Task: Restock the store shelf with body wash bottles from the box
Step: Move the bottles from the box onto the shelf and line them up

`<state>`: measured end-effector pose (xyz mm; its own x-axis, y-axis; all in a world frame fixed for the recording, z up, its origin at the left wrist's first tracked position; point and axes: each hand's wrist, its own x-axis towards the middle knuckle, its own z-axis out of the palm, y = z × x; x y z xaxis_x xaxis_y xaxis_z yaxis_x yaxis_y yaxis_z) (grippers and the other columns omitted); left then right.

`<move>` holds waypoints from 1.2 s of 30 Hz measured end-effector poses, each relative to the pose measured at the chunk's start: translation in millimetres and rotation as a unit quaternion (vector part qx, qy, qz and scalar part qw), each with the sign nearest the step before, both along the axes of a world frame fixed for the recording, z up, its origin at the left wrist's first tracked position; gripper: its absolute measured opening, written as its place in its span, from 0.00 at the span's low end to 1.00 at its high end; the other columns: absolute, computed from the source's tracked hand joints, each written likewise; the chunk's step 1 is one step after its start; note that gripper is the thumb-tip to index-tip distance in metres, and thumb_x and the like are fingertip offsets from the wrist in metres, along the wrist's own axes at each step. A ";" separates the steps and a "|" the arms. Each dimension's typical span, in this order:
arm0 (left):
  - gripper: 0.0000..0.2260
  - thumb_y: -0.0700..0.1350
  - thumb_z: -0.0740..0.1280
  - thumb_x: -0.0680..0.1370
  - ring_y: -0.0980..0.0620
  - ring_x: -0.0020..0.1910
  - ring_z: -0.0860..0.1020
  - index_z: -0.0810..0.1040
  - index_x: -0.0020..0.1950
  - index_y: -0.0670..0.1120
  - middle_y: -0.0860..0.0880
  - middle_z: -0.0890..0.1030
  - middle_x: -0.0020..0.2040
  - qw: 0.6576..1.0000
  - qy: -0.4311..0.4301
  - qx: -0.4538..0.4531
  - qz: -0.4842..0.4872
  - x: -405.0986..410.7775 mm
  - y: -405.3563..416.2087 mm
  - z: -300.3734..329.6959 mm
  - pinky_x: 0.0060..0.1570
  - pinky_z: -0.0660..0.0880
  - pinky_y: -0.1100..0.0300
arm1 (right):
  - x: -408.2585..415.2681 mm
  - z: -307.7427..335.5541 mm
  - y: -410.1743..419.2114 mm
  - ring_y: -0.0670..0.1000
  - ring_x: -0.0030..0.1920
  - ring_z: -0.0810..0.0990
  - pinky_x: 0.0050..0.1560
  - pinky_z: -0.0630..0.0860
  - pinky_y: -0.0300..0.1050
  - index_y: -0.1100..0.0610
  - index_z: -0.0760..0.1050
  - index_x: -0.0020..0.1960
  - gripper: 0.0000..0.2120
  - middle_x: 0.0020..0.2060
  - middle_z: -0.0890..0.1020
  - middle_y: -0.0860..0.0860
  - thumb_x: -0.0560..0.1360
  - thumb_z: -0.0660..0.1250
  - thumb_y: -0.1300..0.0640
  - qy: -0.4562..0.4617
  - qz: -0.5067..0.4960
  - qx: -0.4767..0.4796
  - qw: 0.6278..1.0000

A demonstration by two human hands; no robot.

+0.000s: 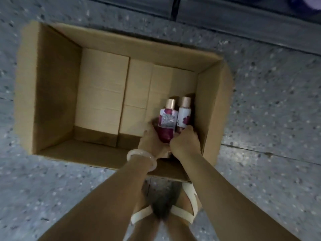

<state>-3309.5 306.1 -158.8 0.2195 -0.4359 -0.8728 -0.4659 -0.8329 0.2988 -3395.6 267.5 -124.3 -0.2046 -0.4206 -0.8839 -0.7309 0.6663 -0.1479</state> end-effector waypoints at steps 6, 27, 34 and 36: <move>0.28 0.56 0.74 0.66 0.49 0.55 0.78 0.74 0.62 0.47 0.48 0.80 0.55 0.998 -0.027 0.009 -0.061 36.7 2.6 -6.7 0.57 0.74 0.56 | 8.4 -16.6 2.1 0.57 0.63 0.74 0.61 0.72 0.51 0.57 0.66 0.66 0.22 0.63 0.74 0.56 0.75 0.67 0.56 -0.001 0.055 -0.012 0.998; 0.26 0.38 0.74 0.67 0.52 0.42 0.76 0.67 0.60 0.44 0.51 0.74 0.45 0.968 -0.050 -0.103 0.221 58.0 -14.7 129.7 0.38 0.74 0.65 | 19.9 96.9 -20.2 0.46 0.44 0.74 0.38 0.68 0.32 0.53 0.65 0.57 0.26 0.41 0.73 0.43 0.66 0.75 0.59 -0.162 -0.103 -0.125 0.973; 0.23 0.41 0.75 0.67 0.55 0.41 0.75 0.66 0.55 0.47 0.53 0.74 0.42 0.949 -0.035 -0.216 0.227 26.4 -51.5 331.5 0.42 0.74 0.62 | -0.3 291.0 -49.2 0.40 0.35 0.76 0.33 0.72 0.31 0.51 0.69 0.51 0.22 0.38 0.77 0.45 0.64 0.77 0.57 -0.167 -0.155 -0.242 0.943; 0.18 0.42 0.74 0.68 0.52 0.40 0.78 0.70 0.52 0.43 0.50 0.77 0.42 0.950 -0.036 -0.245 0.190 15.1 -58.9 387.1 0.39 0.76 0.60 | -11.6 351.5 -58.2 0.43 0.34 0.78 0.27 0.72 0.29 0.58 0.70 0.54 0.22 0.41 0.79 0.52 0.65 0.76 0.61 -0.180 -0.189 -0.271 0.926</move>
